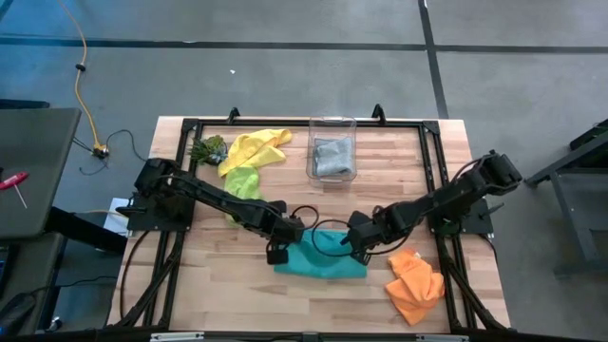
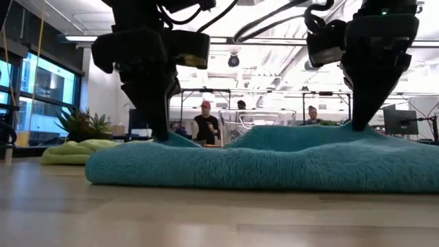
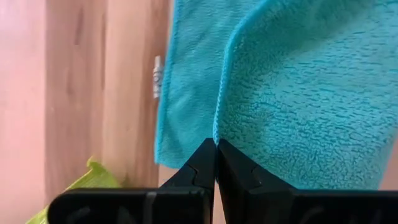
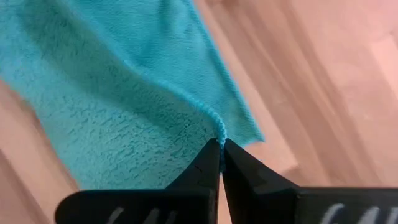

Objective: Fold microfiber towels
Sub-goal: Fold the blue microfiber cloth

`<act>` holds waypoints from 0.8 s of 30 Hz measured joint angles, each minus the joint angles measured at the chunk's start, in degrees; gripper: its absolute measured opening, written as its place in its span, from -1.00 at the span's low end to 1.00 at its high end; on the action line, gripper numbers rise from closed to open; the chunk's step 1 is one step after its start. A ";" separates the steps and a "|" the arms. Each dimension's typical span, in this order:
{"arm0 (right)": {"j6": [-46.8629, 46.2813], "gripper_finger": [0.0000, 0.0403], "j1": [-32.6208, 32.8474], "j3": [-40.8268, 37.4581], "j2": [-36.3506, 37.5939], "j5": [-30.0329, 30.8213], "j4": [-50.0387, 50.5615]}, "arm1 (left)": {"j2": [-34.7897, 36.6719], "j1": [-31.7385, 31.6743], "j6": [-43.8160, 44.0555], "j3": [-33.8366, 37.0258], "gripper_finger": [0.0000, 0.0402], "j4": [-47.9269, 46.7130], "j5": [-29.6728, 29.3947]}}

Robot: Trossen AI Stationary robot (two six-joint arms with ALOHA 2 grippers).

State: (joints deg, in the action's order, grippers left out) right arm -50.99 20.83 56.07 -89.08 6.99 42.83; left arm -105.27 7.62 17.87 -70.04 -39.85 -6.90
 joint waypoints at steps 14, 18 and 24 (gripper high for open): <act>-4.63 -1.00 -0.71 0.00 0.68 -1.20 3.02 | 0.46 -0.11 4.38 -0.02 -1.00 -1.08 -8.48; -4.56 -1.00 -0.71 0.00 0.66 -1.18 3.06 | 0.46 0.66 4.68 -0.02 -1.00 -2.41 -7.28; -4.62 -1.00 -0.71 0.00 0.64 -0.75 2.82 | 0.46 1.86 4.67 -0.02 -0.99 -2.87 -8.10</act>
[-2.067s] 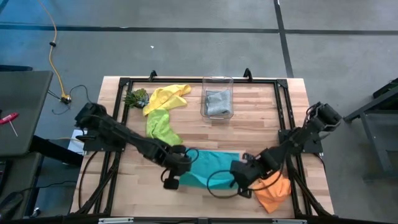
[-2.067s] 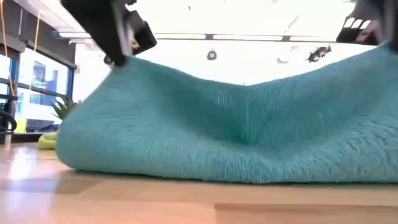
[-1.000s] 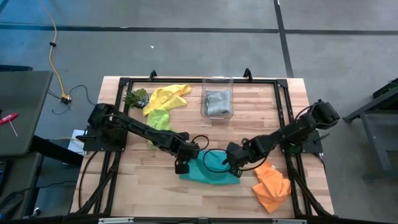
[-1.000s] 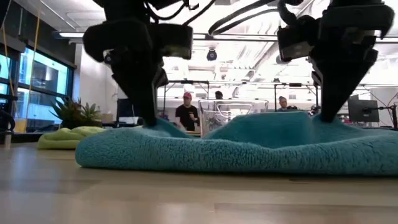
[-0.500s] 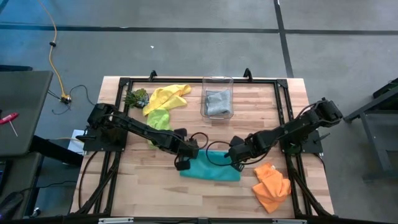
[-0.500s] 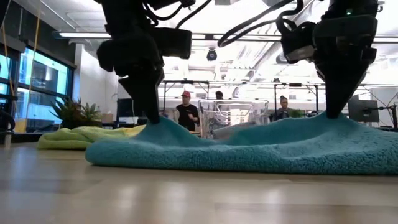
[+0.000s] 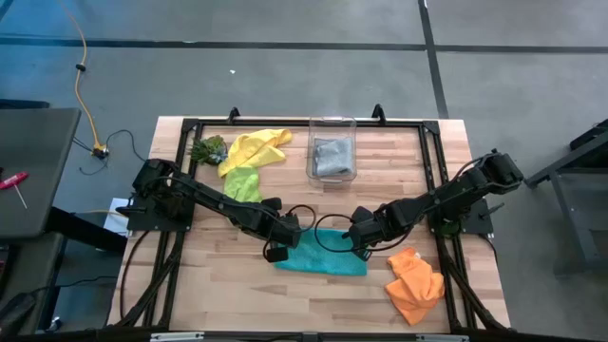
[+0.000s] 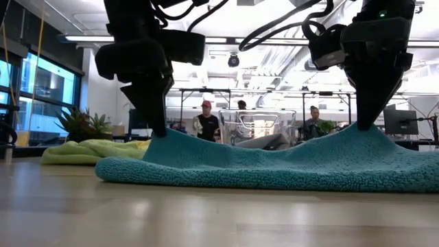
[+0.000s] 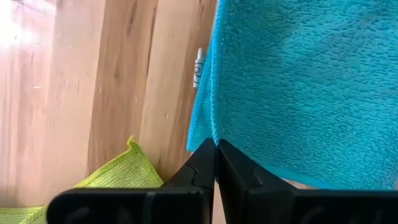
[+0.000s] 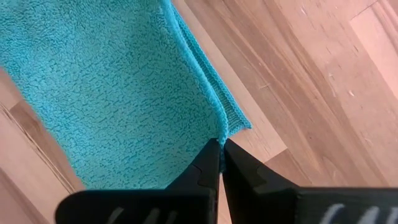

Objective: Fold microfiber towels
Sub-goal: Fold the blue microfiber cloth

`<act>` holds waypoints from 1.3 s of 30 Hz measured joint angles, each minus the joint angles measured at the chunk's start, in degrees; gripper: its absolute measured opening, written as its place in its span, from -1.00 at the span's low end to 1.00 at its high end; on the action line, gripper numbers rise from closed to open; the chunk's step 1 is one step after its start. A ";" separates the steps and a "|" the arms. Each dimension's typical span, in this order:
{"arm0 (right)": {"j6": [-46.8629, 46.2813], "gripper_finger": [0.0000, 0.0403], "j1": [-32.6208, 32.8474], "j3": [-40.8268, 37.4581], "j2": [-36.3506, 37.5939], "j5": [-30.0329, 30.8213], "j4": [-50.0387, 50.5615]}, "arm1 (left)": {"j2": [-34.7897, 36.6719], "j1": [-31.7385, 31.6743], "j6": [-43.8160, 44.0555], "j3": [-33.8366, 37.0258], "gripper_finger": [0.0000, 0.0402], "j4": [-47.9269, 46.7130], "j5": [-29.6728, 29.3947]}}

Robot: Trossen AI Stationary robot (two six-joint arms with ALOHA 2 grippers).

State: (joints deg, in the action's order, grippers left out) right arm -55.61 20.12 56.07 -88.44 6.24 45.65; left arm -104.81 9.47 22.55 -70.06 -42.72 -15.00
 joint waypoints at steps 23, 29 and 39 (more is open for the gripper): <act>0.18 -0.70 0.07 0.00 -0.02 0.13 -0.74 | 0.02 -0.02 -2.38 0.00 -0.58 -4.37 -1.19; 0.61 -0.20 -0.14 0.00 0.94 0.56 1.62 | 0.30 -0.02 -2.40 0.02 -0.47 -8.82 -4.62; -15.05 0.02 9.50 -3.32 16.61 16.69 9.04 | 13.71 0.35 -3.62 12.57 -0.46 13.80 4.50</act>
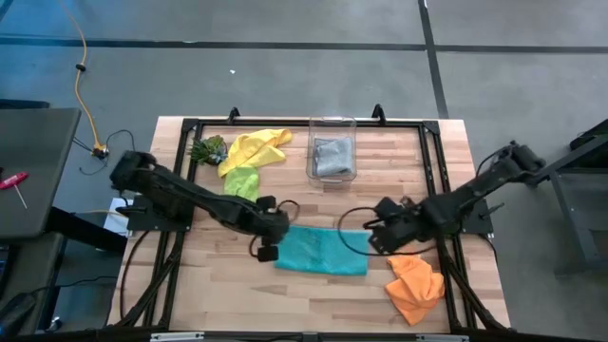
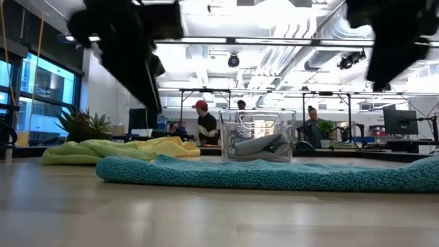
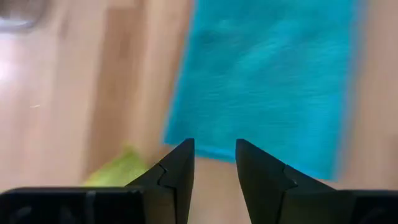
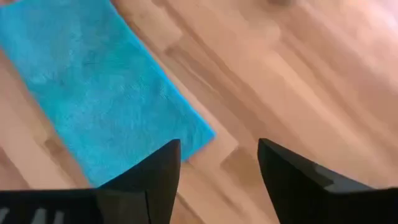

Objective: Fold microfiber towels
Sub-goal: Fold the blue microfiber cloth

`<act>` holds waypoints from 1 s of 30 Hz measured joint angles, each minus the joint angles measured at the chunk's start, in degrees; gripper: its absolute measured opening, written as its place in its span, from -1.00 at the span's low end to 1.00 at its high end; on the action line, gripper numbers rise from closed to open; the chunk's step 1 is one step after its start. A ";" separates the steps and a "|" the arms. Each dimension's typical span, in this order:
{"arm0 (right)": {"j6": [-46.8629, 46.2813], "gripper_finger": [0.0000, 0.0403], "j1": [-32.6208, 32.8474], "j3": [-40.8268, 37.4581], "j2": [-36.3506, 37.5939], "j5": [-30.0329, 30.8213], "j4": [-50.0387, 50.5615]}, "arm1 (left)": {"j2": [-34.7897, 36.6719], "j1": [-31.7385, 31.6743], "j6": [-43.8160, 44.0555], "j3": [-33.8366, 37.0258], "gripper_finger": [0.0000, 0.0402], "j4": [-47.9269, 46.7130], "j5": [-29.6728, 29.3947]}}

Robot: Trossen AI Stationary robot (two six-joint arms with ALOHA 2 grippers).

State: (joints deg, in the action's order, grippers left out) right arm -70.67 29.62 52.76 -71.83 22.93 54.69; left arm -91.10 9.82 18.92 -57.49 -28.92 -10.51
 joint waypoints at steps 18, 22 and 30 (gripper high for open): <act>-14.34 -0.01 7.36 -23.62 10.79 4.85 -40.32 | 28.39 0.09 13.91 30.48 -0.45 48.93 3.68; -8.92 -0.01 5.78 -23.52 10.86 4.82 -45.17 | 30.31 0.09 13.48 30.60 -0.42 49.89 2.11; -6.43 -0.01 3.48 -23.52 10.88 4.84 -53.74 | 40.48 1.98 5.80 30.55 -0.36 55.32 -4.12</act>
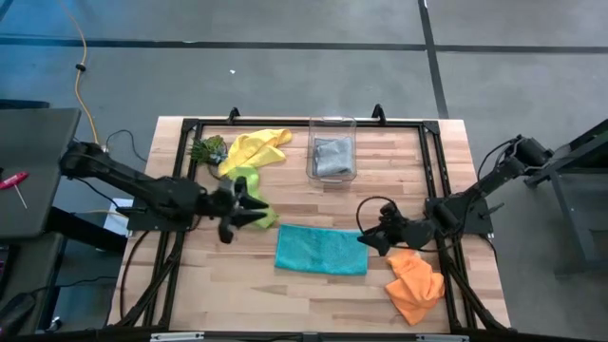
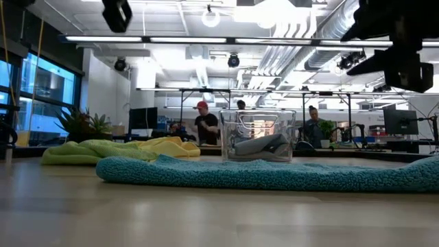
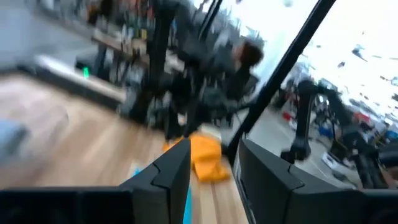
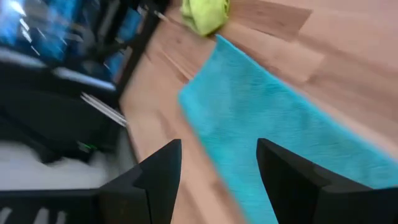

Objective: Fold microfiber towels
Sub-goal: Fold the blue microfiber cloth

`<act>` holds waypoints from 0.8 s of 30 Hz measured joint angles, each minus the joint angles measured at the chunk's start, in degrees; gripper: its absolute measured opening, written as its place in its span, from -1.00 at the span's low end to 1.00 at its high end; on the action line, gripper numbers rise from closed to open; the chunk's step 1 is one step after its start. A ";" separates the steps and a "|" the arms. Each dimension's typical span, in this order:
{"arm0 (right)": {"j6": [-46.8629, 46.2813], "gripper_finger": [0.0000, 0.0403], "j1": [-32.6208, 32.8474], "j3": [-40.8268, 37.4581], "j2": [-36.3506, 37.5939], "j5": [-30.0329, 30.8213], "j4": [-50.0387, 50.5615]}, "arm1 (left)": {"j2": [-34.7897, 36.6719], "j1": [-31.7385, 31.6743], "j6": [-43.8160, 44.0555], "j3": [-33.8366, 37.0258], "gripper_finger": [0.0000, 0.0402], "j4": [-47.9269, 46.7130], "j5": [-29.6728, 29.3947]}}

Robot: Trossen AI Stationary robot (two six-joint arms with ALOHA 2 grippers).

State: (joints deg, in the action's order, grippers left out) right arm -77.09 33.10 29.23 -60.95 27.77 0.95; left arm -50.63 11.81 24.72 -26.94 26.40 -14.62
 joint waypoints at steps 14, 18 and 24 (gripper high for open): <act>-3.39 -0.01 -7.42 8.76 -3.20 -12.83 9.33 | 8.15 5.14 -5.94 0.00 -0.36 -0.88 -2.76; -5.41 -0.01 -8.33 18.40 -10.04 -14.41 29.24 | 8.15 5.12 -5.87 0.00 -0.36 -1.40 -2.78; -12.14 -0.01 -8.20 22.12 -20.29 -19.33 33.91 | 8.13 5.12 -5.38 0.00 -0.36 -4.33 -4.14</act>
State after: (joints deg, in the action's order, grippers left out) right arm -89.24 24.89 51.35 -81.23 8.44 34.86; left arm -42.50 16.93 19.34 -26.94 22.07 -18.77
